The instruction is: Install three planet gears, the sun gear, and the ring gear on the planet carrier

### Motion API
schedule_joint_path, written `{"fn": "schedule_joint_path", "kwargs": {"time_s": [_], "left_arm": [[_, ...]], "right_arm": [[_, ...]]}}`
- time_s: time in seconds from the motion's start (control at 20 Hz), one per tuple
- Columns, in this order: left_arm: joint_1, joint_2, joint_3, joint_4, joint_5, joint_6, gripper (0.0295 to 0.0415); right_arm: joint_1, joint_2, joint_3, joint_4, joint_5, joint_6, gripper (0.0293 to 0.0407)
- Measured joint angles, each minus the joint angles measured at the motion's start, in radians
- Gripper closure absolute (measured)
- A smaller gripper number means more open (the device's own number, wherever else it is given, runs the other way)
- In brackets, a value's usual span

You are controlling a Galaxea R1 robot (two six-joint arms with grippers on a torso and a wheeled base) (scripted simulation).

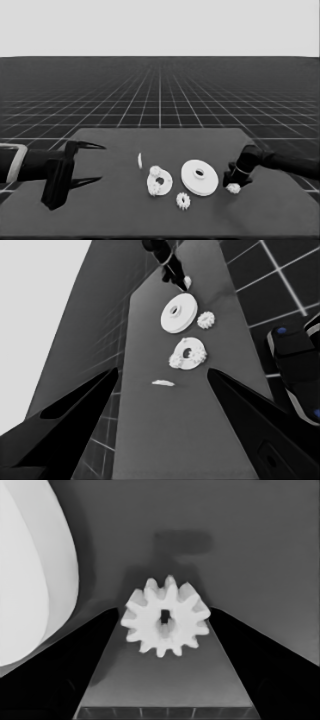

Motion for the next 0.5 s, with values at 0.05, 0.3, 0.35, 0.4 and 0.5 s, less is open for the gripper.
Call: {"fn": "schedule_joint_path", "kwargs": {"time_s": [0.05,0.3,0.35,0.4,0.5], "left_arm": [[0.000,0.000,0.000,0.000,0.000,0.000,0.0326],[0.000,0.000,0.000,0.000,0.000,0.000,0.0326],[0.000,0.000,0.000,0.000,0.000,0.000,0.0326],[0.000,0.000,0.000,0.000,0.000,0.000,0.0326],[0.000,0.000,0.000,0.000,0.000,0.000,0.0326]], "right_arm": [[-0.001,0.001,-0.001,-0.001,0.001,0.000,0.0315],[-0.002,0.001,-0.003,-0.002,0.002,-0.001,0.0388],[-0.002,0.001,-0.003,-0.002,0.002,-0.001,0.0388],[-0.002,0.001,-0.003,-0.002,0.002,-0.001,0.0388],[-0.002,0.001,-0.003,-0.002,0.002,-0.001,0.0388]]}}
